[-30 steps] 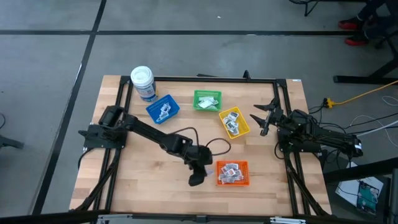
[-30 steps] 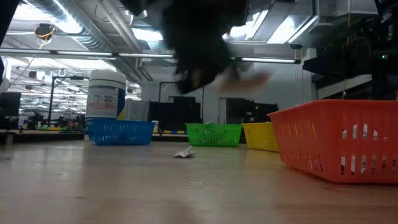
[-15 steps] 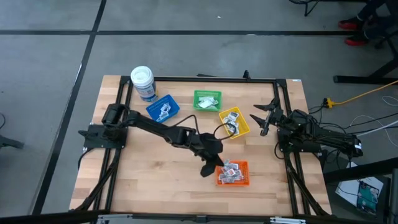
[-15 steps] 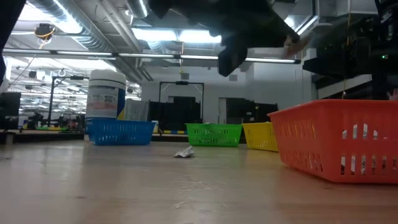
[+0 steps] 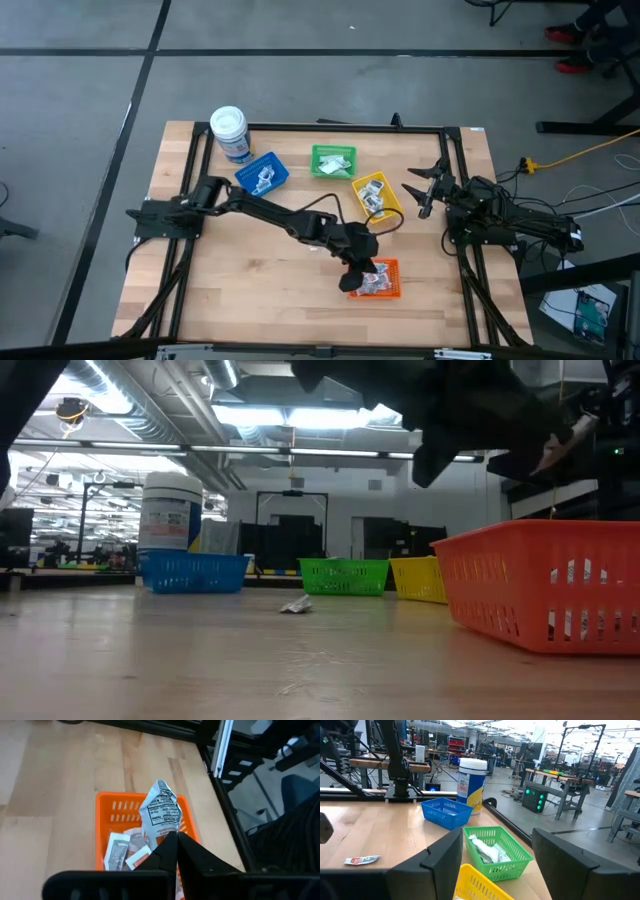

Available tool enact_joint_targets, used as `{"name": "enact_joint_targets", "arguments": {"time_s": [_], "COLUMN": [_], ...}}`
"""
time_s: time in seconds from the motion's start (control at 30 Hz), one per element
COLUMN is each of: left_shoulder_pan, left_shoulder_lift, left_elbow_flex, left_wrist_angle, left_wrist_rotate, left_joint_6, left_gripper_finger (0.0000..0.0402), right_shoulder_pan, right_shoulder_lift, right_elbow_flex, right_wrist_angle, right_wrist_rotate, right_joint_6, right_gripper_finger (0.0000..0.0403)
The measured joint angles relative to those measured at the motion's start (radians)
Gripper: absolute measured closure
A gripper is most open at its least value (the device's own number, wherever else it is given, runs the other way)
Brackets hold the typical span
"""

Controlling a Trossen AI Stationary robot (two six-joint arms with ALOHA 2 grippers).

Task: Pick & Place First Aid Supplies
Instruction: Put the white ointment pack into the orange bin

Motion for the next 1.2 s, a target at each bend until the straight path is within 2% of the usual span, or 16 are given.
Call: {"name": "enact_joint_targets", "arguments": {"time_s": [0.23, 0.43, 0.67, 0.77, 0.97, 1.03, 1.2], "left_shoulder_pan": [-0.018, -0.032, -0.051, -0.054, -0.06, -0.051, -0.02], "left_shoulder_lift": [0.057, 0.065, 0.059, 0.03, -0.1, -0.142, -0.183], "left_elbow_flex": [0.082, 0.085, 0.085, 0.085, 0.055, 0.022, -0.085], "left_wrist_angle": [-0.09, -0.192, -0.262, -0.319, -0.517, -0.577, -0.585], "left_wrist_rotate": [0.0, -0.028, -0.083, -0.123, -0.317, -0.337, -0.33], "left_joint_6": [0.104, 0.158, 0.218, 0.233, 0.306, 0.302, 0.282], "left_gripper_finger": [0.0396, 0.0391, 0.0338, 0.0303, 0.025, 0.0242, 0.0238], "right_shoulder_pan": [0.0, 0.0, 0.0, 0.0, 0.0, 0.0, 0.0], "right_shoulder_lift": [0.0, 0.0, 0.0, 0.0, 0.0, 0.0, 0.0], "right_elbow_flex": [0.0, 0.0, 0.0, 0.0, 0.0, 0.0, 0.0], "right_wrist_angle": [0.0, 0.0, 0.0, 0.0, 0.0, 0.0, 0.0], "right_wrist_rotate": [0.0, 0.0, 0.0, 0.0, 0.0, 0.0, 0.0], "right_joint_6": [0.0, 0.0, 0.0, 0.0, 0.0, 0.0, 0.0], "right_gripper_finger": [0.0166, 0.0166, 0.0166, 0.0166, 0.0166, 0.0166, 0.0166]}}
